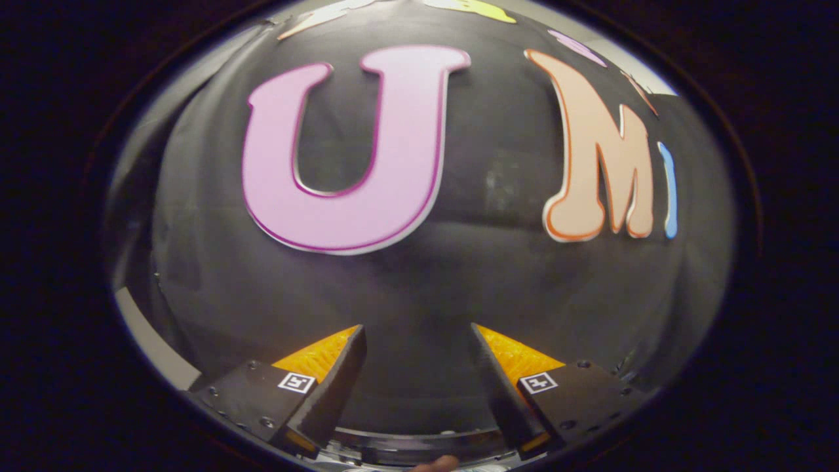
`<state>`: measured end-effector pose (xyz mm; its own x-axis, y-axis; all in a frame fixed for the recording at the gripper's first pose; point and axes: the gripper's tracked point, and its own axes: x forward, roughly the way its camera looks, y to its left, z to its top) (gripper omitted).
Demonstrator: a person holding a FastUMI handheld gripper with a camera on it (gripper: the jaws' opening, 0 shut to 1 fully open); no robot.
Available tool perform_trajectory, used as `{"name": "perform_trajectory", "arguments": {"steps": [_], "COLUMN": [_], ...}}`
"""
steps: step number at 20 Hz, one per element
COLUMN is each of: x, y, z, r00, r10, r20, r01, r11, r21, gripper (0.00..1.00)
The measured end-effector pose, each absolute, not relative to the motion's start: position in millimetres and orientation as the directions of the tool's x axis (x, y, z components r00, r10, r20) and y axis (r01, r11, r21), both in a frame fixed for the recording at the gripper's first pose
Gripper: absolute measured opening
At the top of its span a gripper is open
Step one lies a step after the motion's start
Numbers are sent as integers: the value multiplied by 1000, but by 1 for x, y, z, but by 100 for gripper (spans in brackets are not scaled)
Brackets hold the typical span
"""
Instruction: Put the clothes into the washing machine and then close the washing machine lid.
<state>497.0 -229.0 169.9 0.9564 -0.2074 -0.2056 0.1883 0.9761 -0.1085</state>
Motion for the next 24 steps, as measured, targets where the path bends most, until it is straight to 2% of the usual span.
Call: {"name": "perform_trajectory", "arguments": {"steps": [3, 8, 16, 24], "x": [503, 502, 477, 453], "y": [-234, -219, -216, -210], "z": [144, 147, 145, 150], "r00": [937, 939, 931, 948], "r10": [-221, -237, -219, -198], "r20": [-271, -249, -291, -247], "r01": [214, 220, 199, 182], "r11": [975, 971, 975, 979], "r21": [-57, -92, -97, -88], "gripper": [97, 98, 97, 97]}}
